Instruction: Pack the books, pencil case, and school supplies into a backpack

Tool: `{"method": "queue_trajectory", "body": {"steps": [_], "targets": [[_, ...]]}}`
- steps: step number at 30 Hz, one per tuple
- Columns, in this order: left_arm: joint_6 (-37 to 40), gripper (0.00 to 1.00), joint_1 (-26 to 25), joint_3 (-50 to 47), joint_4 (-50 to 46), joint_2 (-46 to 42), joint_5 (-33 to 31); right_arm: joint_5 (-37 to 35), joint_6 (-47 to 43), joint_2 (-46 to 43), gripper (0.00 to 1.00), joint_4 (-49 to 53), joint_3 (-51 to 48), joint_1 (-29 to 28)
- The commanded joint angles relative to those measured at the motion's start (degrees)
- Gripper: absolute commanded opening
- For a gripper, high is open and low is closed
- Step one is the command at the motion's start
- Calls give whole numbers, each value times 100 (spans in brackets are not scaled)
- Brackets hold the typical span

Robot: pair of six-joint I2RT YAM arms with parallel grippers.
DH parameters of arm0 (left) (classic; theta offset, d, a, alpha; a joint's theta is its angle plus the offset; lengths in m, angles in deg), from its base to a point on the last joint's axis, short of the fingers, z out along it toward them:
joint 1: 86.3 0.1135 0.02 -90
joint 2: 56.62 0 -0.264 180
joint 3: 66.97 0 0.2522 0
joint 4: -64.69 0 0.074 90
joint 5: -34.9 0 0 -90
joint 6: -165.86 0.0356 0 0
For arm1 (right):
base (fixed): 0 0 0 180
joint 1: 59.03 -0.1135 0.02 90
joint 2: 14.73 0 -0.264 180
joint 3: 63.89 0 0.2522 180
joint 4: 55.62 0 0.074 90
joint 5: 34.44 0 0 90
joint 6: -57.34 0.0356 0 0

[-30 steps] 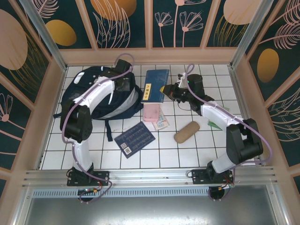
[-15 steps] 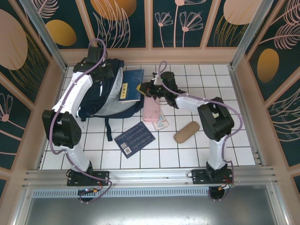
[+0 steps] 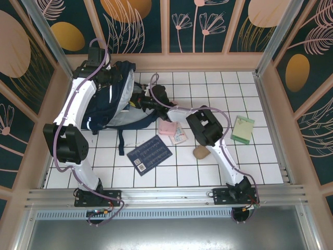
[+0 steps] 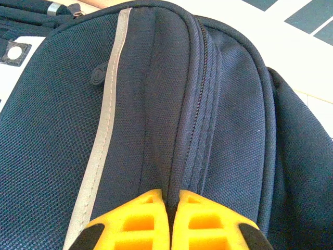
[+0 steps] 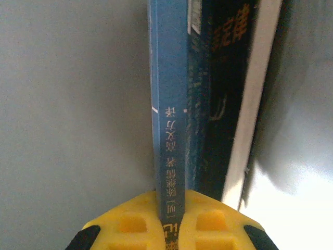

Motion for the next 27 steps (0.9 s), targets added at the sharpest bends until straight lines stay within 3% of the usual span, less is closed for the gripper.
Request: {"method": "queue_trajectory", "body": {"steps": [1, 8, 19, 24, 27], "targets": [[-145, 0, -14, 403, 579, -303, 425, 122, 370, 266, 0, -550, 716, -94], [-177, 0, -1, 360, 601, -317, 512, 53, -69, 248, 0, 162, 972, -100], [-444, 0, -1, 364, 745, -245, 774, -161, -91, 1760, 0, 1715, 3474, -392], [-444, 0, 0, 237, 771, -303, 662, 31, -241, 1752, 36, 2125, 3470, -450], [-429, 0, 7, 170, 789, -320, 610, 99, -557, 1348, 46, 2255, 2943, -421]]}}
